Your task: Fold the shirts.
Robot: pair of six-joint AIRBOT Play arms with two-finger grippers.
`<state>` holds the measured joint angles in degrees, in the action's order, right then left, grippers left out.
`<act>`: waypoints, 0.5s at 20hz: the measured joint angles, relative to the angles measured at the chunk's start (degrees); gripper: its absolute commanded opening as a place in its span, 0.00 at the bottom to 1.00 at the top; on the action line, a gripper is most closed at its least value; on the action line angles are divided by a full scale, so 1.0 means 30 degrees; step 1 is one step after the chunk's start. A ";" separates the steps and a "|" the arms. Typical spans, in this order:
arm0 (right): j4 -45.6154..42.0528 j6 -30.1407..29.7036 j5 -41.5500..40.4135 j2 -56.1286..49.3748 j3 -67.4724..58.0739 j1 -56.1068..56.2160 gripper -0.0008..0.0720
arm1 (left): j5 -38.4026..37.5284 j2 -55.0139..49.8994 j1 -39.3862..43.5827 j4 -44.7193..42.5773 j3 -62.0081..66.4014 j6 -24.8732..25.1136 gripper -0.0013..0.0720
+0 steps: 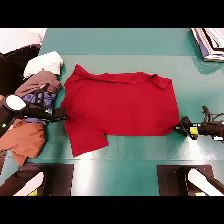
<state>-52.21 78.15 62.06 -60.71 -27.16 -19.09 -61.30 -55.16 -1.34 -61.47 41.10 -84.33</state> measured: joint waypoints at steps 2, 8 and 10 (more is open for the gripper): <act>-0.0204 -0.0131 -0.0328 0.1151 -0.1384 0.0729 0.03 | -0.0160 0.0969 0.0007 -0.0299 0.1239 -0.0182 0.05; 0.0277 -0.0255 0.1632 0.4838 -1.0506 0.2171 0.03 | -0.1195 0.4131 0.0022 -0.0845 1.0040 -0.0379 0.05; 0.0102 -0.0255 0.2069 0.5683 -1.4163 0.2346 0.03 | -0.1457 0.4626 0.0007 -0.0918 1.4003 -0.0393 0.05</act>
<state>-51.90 77.38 68.27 -43.66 -69.65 -12.05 -65.67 -41.28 -1.32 -64.23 83.11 -85.52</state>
